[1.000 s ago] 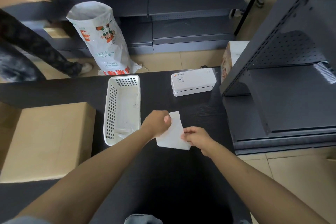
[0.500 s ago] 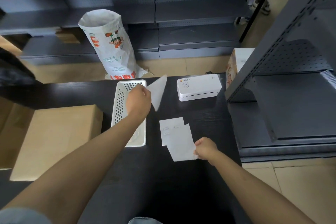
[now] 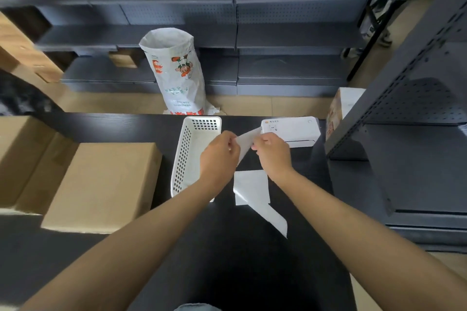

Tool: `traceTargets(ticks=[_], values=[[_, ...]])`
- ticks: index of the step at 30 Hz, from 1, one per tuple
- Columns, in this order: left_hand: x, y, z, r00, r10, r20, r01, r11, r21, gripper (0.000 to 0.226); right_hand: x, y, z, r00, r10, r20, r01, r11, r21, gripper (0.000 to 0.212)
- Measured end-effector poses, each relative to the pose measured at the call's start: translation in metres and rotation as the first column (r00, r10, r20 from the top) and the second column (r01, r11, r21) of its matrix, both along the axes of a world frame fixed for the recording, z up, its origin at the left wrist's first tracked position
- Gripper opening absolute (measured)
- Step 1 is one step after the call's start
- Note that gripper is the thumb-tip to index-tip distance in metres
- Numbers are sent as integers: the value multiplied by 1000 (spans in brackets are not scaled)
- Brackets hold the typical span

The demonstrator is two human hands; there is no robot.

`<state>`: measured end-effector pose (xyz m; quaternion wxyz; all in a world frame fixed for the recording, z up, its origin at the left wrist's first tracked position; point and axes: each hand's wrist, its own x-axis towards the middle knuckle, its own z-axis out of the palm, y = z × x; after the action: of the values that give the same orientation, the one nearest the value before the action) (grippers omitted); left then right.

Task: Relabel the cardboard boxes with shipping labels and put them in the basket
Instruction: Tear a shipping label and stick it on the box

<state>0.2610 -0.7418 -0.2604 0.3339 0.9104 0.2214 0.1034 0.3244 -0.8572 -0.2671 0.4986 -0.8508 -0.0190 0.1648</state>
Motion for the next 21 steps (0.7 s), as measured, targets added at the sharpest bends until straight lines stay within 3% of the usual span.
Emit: traceTargets(ticks=[3,7,10,12,14,17,21], values=[[-14,3,9,997,-48,57,44,997,70,21,5,30,21,981,-3,-194,22,995,97,41],[-39,24,14,987,-156,28,151,978,143,18,-13,56,26,991,-14,-133,16,1000,11,30],[-60,48,13,977,-209,40,207,977,43,18,-31,78,23,997,-27,-65,25,999,-41,25],[-76,68,12,971,-223,85,230,970,-74,18,-43,98,18,995,-48,-83,48,999,3,14],[-92,93,8,963,-242,120,254,963,-95,19,-51,120,13,990,-59,-130,65,997,45,20],[-118,139,3,983,-84,163,111,980,-166,17,-71,162,9,954,-49,-296,107,977,184,22],[-145,221,2,971,222,90,-196,951,-239,28,-115,224,6,898,-20,-439,169,939,301,6]])
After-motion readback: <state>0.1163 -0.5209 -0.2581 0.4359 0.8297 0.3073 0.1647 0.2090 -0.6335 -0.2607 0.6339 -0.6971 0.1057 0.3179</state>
